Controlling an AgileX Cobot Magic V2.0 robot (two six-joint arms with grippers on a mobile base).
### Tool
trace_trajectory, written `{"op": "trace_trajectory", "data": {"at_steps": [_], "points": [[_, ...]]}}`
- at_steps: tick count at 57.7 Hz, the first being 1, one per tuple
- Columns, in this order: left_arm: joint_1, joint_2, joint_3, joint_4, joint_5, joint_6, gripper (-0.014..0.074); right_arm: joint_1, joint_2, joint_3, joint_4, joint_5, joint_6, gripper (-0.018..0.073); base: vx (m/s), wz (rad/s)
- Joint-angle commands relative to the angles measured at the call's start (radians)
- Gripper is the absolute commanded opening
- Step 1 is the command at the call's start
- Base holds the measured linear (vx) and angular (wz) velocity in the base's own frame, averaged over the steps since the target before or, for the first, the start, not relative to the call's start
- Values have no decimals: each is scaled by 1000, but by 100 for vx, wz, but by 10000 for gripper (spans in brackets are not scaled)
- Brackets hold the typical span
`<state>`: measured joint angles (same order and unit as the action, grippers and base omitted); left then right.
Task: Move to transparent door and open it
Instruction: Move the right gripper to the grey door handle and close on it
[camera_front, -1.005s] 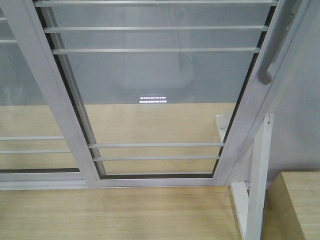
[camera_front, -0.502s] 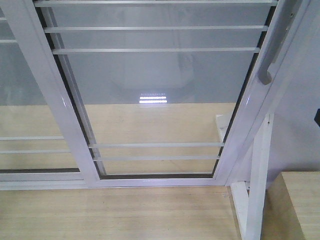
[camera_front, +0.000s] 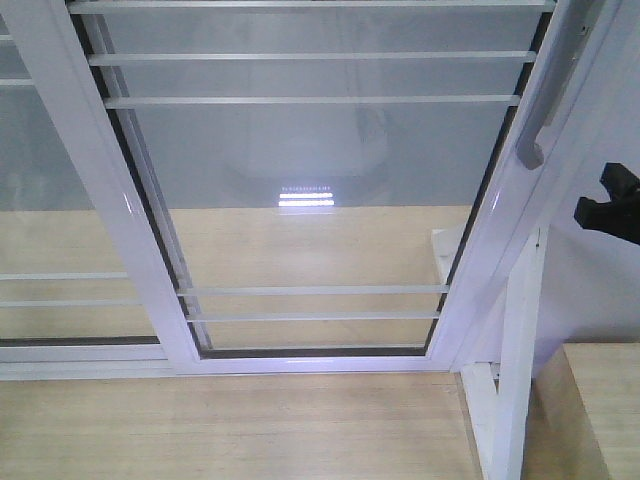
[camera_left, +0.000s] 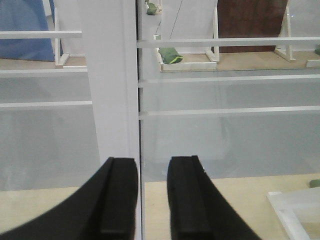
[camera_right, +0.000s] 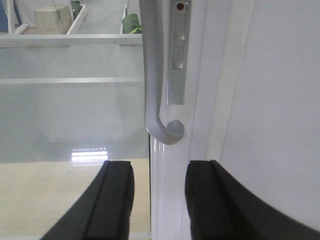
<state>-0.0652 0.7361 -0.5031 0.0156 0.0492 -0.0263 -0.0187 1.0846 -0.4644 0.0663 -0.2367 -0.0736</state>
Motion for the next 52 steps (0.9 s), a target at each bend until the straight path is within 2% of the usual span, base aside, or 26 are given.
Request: {"op": "trace_trajectory", "data": {"at_steps": [1, 11, 52], "points": [[-4, -1, -28, -9, -78, -10, 325, 1, 35, -54, -17, -134, -9, 348, 0, 0], [-4, -1, -28, -9, -77, -10, 325, 1, 144, -169, -42, -133, -10, 348, 0, 0], [-4, -1, -28, -9, -55, -10, 325, 1, 575, -667, -42, -82, -5, 348, 0, 0]]}}
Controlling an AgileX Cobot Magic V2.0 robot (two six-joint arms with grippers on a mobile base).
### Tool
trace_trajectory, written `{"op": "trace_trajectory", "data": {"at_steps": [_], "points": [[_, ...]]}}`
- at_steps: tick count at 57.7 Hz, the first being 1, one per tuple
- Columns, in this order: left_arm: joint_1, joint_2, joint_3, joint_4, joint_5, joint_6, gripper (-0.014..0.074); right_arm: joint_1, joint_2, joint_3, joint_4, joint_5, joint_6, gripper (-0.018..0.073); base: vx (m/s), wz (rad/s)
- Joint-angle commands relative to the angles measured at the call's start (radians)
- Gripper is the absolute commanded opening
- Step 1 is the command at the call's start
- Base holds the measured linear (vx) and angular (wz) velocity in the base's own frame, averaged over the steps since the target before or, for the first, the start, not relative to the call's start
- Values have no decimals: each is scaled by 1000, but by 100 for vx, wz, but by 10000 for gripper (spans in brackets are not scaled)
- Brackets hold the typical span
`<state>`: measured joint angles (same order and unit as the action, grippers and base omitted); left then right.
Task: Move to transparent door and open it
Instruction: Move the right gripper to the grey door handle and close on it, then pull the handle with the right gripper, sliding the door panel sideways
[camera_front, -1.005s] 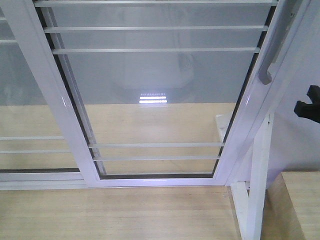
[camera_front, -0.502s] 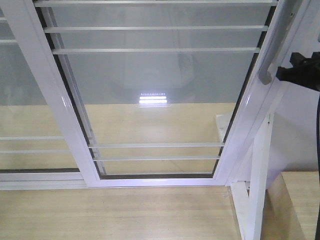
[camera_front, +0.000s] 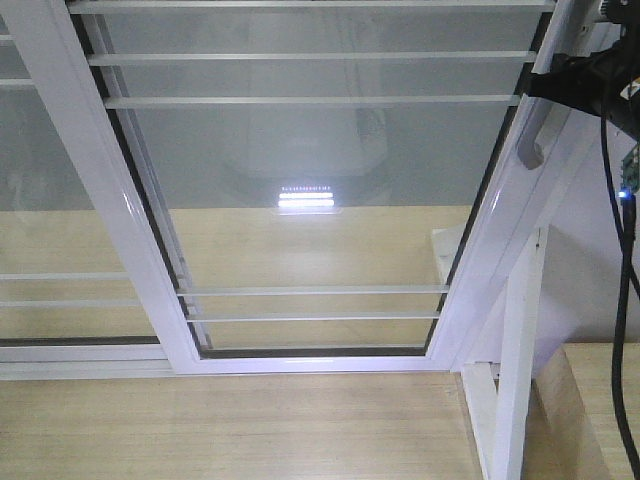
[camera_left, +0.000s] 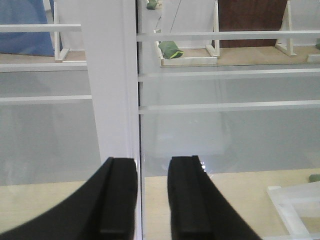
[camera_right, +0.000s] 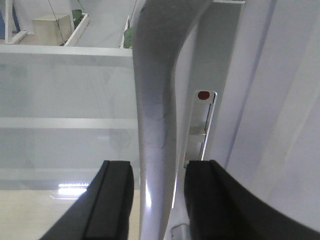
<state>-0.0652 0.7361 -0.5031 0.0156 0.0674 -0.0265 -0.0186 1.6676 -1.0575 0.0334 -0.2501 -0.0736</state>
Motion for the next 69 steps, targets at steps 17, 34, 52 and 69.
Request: {"op": "trace_trajectory", "data": {"at_steps": [17, 34, 52, 69], "points": [[-4, -1, -28, -9, -51, -10, 325, 1, 80, -185, -10, -31, -5, 326, 0, 0], [-4, -1, -28, -9, -51, -10, 325, 11, 91, -184, -10, -27, -5, 244, 0, 0], [-4, -1, -28, -9, -51, -10, 325, 66, 91, -184, -10, -27, -8, 246, 0, 0], [-4, -1, -28, -9, -51, -10, 325, 108, 91, -184, -10, -29, 2, 246, 0, 0]]}}
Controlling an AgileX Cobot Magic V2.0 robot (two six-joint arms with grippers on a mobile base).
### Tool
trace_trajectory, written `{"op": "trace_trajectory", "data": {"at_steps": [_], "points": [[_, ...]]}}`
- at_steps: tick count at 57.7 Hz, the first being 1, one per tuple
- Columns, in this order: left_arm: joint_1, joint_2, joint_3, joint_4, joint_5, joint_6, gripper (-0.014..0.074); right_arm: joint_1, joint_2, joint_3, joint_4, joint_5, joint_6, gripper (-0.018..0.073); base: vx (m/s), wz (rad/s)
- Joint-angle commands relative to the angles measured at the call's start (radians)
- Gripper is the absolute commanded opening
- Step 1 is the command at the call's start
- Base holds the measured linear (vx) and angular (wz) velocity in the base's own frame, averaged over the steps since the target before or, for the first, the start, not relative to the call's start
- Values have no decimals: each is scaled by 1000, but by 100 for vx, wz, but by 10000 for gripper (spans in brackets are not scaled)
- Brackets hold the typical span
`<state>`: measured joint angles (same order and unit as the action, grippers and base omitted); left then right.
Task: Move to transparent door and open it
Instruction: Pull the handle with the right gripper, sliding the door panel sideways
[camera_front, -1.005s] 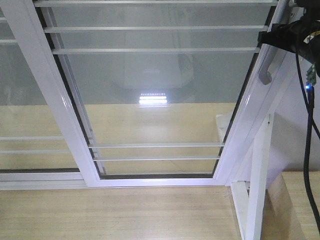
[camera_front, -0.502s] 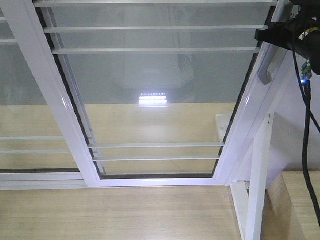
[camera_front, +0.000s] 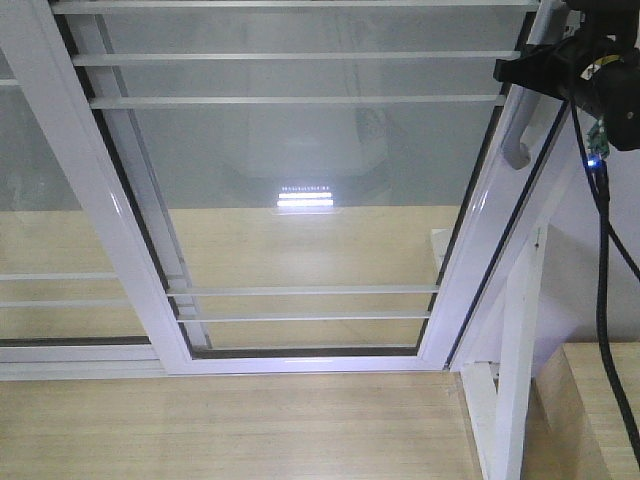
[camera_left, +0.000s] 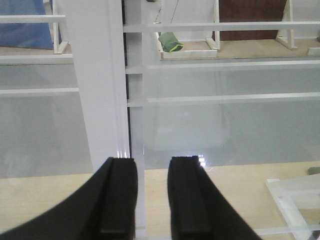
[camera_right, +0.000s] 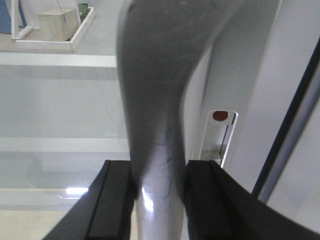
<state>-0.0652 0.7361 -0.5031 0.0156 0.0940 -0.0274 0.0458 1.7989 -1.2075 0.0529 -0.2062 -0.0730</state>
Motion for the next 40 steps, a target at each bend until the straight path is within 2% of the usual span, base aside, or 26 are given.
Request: {"op": "trace_trajectory", "data": {"at_steps": [1, 18, 40], "points": [[-4, -1, -28, -9, -78, -9, 325, 51, -40, -34, -29, -72, 2, 246, 0, 0], [-4, -1, -28, -9, -78, -9, 325, 122, -40, -34, -29, -79, 1, 246, 0, 0], [-4, -1, -28, -9, -78, -9, 325, 223, -38, -34, -29, -154, -6, 246, 0, 0]]}}
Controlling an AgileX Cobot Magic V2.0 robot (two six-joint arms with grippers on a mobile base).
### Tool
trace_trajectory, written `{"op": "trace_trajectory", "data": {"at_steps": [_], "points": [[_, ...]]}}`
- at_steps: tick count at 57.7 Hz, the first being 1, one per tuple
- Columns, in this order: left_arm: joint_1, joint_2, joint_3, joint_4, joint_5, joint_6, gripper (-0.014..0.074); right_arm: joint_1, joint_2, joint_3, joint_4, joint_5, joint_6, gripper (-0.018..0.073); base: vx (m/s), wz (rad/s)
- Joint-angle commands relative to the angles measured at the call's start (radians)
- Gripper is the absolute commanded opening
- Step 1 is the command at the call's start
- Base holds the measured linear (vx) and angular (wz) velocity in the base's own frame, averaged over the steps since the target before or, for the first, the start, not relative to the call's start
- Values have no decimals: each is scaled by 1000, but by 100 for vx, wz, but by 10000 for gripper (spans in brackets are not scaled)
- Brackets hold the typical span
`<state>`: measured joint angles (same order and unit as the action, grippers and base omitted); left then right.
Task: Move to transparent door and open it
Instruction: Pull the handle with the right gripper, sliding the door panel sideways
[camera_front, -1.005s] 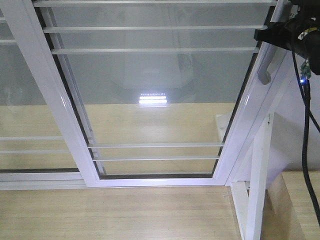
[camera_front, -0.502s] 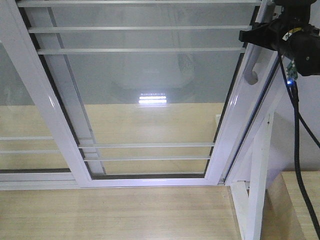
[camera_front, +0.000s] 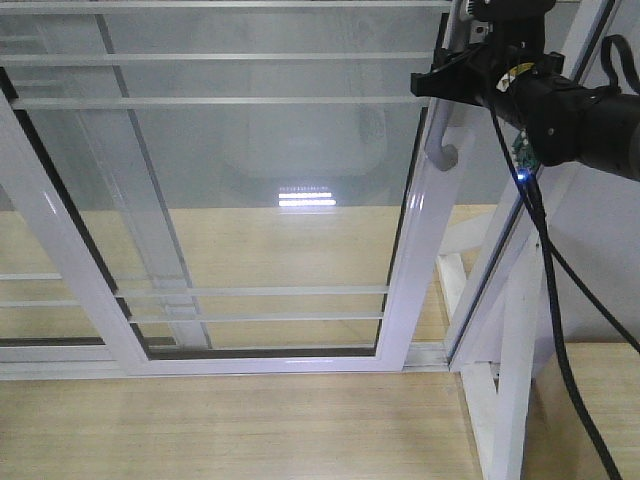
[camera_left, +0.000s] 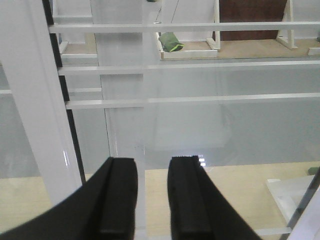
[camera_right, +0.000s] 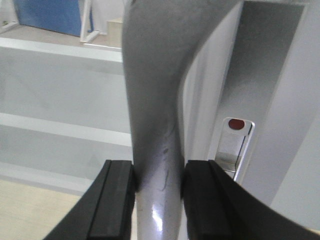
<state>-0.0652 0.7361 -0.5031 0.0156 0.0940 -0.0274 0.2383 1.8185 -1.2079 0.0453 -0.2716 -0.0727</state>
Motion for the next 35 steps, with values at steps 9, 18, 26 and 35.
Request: {"op": "trace_trajectory", "data": {"at_steps": [9, 18, 26, 35], "points": [[-4, -1, -28, -9, -78, -9, 325, 69, -57, -34, -21, -93, -6, 246, 0, 0], [-4, -1, -28, -9, -78, -9, 325, 109, -57, -34, -21, -93, -6, 246, 0, 0], [-4, -1, -28, -9, -78, -9, 325, 135, -57, -34, -21, -89, -6, 246, 0, 0], [-4, -1, -28, -9, -78, -9, 325, 138, -109, -30, 7, 2, -1, 246, 0, 0]]}}
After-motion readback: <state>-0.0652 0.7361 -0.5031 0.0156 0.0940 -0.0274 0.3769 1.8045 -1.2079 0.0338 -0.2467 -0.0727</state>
